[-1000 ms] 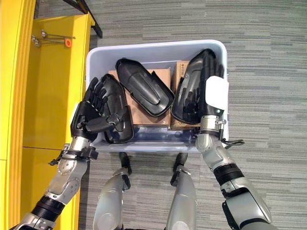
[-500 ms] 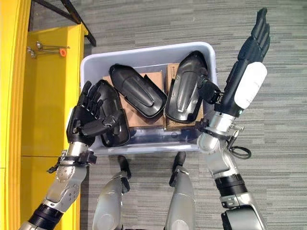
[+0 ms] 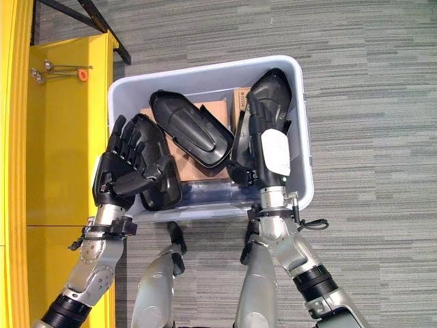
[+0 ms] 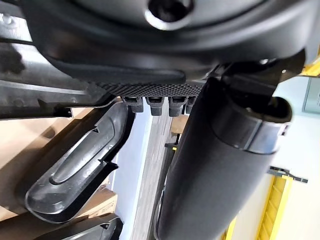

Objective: Move parts from the plastic box to the shelf.

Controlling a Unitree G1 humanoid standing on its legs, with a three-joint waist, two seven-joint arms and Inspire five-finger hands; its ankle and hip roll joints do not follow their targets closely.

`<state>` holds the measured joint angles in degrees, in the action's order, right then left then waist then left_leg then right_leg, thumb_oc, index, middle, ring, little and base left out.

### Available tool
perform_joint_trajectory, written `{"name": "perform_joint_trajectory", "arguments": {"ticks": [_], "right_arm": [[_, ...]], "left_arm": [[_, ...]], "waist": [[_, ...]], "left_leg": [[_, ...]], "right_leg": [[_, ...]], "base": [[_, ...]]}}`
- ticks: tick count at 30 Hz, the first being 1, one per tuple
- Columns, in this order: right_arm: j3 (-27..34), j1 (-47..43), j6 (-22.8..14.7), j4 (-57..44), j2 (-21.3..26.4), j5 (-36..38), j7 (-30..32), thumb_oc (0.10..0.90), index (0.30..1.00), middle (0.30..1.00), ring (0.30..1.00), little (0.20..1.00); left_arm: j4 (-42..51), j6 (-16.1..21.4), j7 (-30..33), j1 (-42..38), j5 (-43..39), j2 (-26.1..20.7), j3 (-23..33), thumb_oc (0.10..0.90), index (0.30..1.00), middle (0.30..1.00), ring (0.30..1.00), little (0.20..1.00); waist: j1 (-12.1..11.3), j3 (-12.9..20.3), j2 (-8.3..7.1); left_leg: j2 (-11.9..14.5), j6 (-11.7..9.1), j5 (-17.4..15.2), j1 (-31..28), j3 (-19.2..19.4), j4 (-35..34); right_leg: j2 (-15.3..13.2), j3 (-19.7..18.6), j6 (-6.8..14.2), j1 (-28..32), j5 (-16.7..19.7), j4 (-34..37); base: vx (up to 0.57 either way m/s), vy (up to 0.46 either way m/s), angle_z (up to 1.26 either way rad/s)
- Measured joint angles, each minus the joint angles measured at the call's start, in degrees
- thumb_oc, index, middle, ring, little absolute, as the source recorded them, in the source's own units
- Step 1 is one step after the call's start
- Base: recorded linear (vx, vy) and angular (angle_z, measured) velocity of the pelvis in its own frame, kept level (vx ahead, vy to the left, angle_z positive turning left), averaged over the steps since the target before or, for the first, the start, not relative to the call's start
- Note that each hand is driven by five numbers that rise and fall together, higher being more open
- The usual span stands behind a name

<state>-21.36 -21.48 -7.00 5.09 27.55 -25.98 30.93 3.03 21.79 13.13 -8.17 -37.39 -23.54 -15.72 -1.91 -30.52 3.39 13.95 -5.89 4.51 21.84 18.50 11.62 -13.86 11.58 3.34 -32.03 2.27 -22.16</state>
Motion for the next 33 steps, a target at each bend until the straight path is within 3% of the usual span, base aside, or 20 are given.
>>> {"name": "perform_joint_trajectory", "arguments": {"ticks": [12, 20, 33], "right_arm": [[-1.0, -0.1, 1.4, 0.0, 2.8, -1.1, 1.6, 0.9, 1.0, 1.0, 1.0, 1.0], [-1.1, -2.8, 9.3, 3.3, 3.1, -0.9, 2.4, 0.9, 1.0, 1.0, 1.0, 1.0], [-1.4, -3.2, 10.4, 4.8, 1.3, -0.8, 2.6, 0.9, 1.0, 1.0, 1.0, 1.0]], "left_arm": [[0.3, -1.1, 0.3, 0.1, 0.0, -0.1, 0.1, 0.9, 1.0, 1.0, 1.0, 1.0], [1.1, -2.0, 0.6, 0.1, 0.0, -0.1, 0.2, 0.9, 1.0, 1.0, 1.0, 1.0], [1.0, -1.9, 1.2, -0.1, 0.0, -0.1, 0.5, 0.9, 1.0, 1.0, 1.0, 1.0]], "waist": [[-0.4, 0.0, 0.0], [-1.6, 0.0, -0.04], [-1.5, 0.0, -0.08]], "left_leg": [[0.0, -0.5, 0.1, 0.5, -0.1, 0.0], [0.0, -0.3, 0.0, 2.2, -0.6, 0.2], [0.0, -0.3, -0.1, 4.3, -1.5, 1.0]], "right_leg": [[0.0, 0.2, 0.0, -0.5, -0.3, -0.2], [-0.2, 0.4, -0.1, -2.1, -0.4, -1.0], [-0.4, 0.9, -0.2, -3.4, -0.5, -1.4]], "base": [[0.0, -0.003, 0.0], [0.0, -0.002, 0.01], [-0.01, -0.002, 0.02]]}}
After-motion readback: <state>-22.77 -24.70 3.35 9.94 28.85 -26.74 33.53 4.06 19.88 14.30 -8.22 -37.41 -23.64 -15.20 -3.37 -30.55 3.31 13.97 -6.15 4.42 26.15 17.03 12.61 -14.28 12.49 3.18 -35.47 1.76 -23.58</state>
